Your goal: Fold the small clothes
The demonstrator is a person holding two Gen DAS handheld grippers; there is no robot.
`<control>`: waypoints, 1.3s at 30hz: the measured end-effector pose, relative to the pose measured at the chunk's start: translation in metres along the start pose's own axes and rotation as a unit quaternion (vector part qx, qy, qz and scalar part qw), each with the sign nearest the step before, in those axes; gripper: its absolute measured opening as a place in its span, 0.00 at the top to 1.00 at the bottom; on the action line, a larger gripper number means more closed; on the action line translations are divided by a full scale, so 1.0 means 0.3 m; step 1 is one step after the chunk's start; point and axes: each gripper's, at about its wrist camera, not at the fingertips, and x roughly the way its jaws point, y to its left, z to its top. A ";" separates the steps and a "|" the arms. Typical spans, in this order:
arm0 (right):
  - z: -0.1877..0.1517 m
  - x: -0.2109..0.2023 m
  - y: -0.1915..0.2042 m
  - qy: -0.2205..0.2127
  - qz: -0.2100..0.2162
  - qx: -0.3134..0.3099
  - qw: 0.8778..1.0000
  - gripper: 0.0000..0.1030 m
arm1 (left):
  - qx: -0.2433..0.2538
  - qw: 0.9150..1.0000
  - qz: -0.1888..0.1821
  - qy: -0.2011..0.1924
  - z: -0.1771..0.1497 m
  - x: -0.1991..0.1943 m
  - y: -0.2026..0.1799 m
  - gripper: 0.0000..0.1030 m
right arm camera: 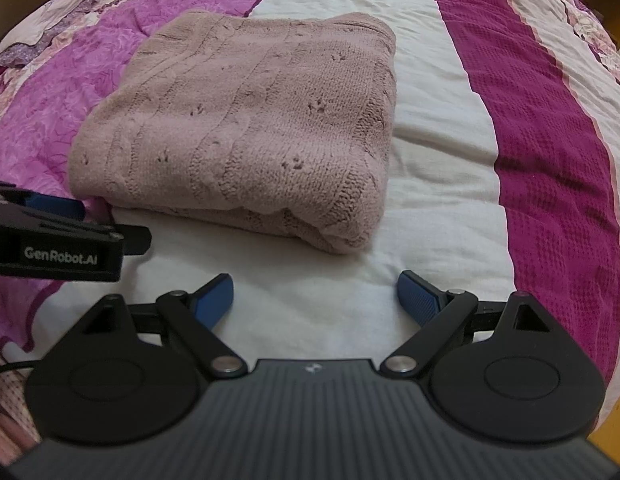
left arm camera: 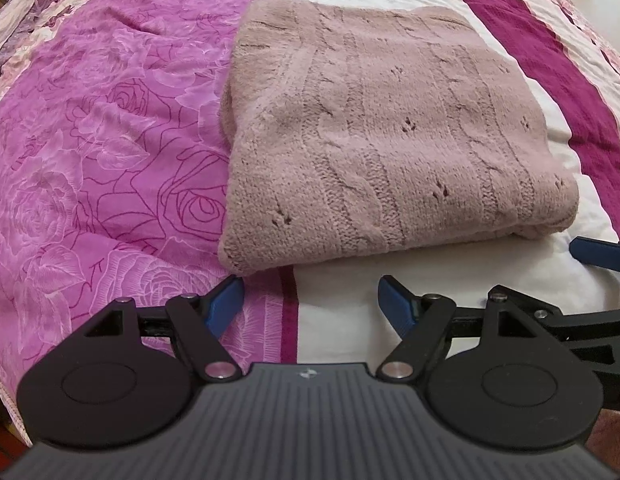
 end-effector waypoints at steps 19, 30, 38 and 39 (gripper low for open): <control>0.004 0.005 0.007 0.006 -0.003 -0.005 1.000 0.11 | 0.002 1.000 0.000 0.004 0.003 0.005 -0.004 0.23; 0.002 0.005 0.010 0.007 -0.004 -0.006 1.000 0.11 | 0.001 1.000 -0.001 0.006 0.000 0.009 -0.005 0.23; 0.003 0.006 0.009 0.007 -0.004 -0.007 1.000 0.11 | 0.001 1.000 -0.001 0.007 -0.001 0.010 -0.006 0.23; 0.002 0.006 0.009 0.006 -0.004 -0.007 1.000 0.11 | 0.001 1.000 -0.001 0.007 -0.001 0.010 -0.006 0.23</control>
